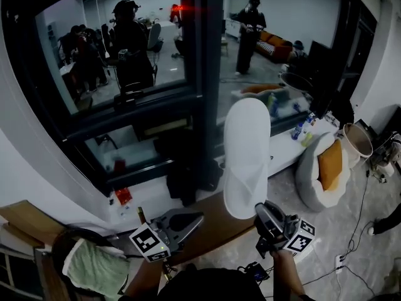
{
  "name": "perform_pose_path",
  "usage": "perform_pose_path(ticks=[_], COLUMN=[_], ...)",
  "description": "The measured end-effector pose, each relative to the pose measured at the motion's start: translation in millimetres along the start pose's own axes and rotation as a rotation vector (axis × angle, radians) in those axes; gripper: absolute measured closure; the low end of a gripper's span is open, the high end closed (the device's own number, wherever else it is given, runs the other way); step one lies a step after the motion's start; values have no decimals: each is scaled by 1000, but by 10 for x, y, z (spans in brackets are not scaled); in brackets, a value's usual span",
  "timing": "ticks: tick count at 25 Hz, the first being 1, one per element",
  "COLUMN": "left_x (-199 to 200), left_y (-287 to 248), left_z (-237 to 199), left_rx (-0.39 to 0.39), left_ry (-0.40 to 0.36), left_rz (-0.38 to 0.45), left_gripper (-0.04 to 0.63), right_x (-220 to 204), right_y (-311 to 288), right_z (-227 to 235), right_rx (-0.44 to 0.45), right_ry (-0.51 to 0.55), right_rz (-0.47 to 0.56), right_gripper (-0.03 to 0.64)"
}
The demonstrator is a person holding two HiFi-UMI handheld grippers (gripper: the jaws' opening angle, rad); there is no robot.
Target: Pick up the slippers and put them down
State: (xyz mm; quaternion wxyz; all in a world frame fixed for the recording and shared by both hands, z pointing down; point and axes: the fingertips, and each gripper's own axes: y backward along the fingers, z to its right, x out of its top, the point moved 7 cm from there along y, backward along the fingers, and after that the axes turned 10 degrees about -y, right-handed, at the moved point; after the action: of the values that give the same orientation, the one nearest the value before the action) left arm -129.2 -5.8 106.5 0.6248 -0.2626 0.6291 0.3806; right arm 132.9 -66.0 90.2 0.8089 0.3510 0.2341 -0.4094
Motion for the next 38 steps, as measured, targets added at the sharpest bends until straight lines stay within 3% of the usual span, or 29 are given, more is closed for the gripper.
perform_pose_path(ticks=[8, 13, 18, 27, 31, 38], left_x=[-308, -680, -1212, -2079, -2366, -2792], left_y=[-54, -180, -140, -4, 104, 30], left_z=[-54, 3, -86, 21, 166, 455], left_rx=[-26, -9, -8, 42, 33, 9], left_ry=[80, 128, 212, 336, 384, 445], left_rz=[-96, -152, -213, -287, -312, -300], left_gripper=[584, 586, 585, 586, 585, 586], right_x=[-287, -475, -907, -1875, -2317, -2738], right_y=[-8, 231, 499, 1174, 1386, 1600], right_z=[297, 750, 1323, 2140, 2375, 2647], right_rx=[-67, -138, -291, -473, -514, -600], right_ry=[-101, -219, -325, -519, -642, -690], right_rz=[-40, -55, -78, -145, -118, -199], right_gripper=[574, 574, 574, 574, 574, 574])
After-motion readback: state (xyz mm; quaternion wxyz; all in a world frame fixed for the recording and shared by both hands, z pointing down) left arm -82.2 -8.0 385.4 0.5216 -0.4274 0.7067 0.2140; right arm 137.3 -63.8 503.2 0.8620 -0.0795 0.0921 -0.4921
